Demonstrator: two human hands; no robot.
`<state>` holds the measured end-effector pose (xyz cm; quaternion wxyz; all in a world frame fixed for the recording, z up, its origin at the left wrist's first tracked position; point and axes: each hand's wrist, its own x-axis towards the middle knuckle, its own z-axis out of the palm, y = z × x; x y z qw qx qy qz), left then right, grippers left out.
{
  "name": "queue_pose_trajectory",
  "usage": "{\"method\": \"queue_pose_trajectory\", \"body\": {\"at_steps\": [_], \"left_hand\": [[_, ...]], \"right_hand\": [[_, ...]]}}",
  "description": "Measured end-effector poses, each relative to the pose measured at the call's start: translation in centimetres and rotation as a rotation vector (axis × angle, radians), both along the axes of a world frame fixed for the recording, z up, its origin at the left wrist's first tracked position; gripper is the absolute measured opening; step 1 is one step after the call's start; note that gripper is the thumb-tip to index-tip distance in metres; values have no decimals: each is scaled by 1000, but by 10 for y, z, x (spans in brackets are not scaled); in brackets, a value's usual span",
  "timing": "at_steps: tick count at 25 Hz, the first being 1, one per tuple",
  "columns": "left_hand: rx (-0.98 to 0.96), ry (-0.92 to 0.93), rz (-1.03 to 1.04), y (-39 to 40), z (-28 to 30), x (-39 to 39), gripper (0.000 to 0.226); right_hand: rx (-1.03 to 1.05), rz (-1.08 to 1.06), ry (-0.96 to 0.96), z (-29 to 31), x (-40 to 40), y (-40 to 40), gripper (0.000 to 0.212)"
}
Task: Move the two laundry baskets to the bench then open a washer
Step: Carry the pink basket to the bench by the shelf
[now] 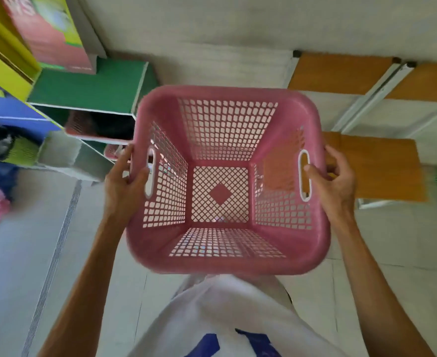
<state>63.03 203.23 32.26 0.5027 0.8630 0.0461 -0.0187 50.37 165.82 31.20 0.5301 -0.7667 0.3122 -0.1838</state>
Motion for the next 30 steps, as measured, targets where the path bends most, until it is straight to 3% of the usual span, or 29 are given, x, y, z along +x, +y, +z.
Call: {"method": "queue_pose_trajectory", "body": {"at_steps": [4,8,13,17,21,26,30], "left_hand": [[26,58,-111,-14,-27,80,59],[140,155,-159,-15,-90,159,67],[318,286,-302,-24,-218,254,73],[401,343,-359,-54,-316,301,60],[460,458,-396,-69,-398,339,71],[507,501,-428,-74,-447,371,72],[596,563,-434,-74,-473,396,88]], "right_hand": [[28,-109,20,-29,44,-4,52],[31,-112,126,-90,116,-3,51],[-24,-31,311,-220,210,-16,50],[-102,108,540,-318,264,-35,46],[-97,219,746,-400,312,-47,59],[-163,333,808,-453,347,-50,50],[-209,337,843,-478,367,-50,54]]}}
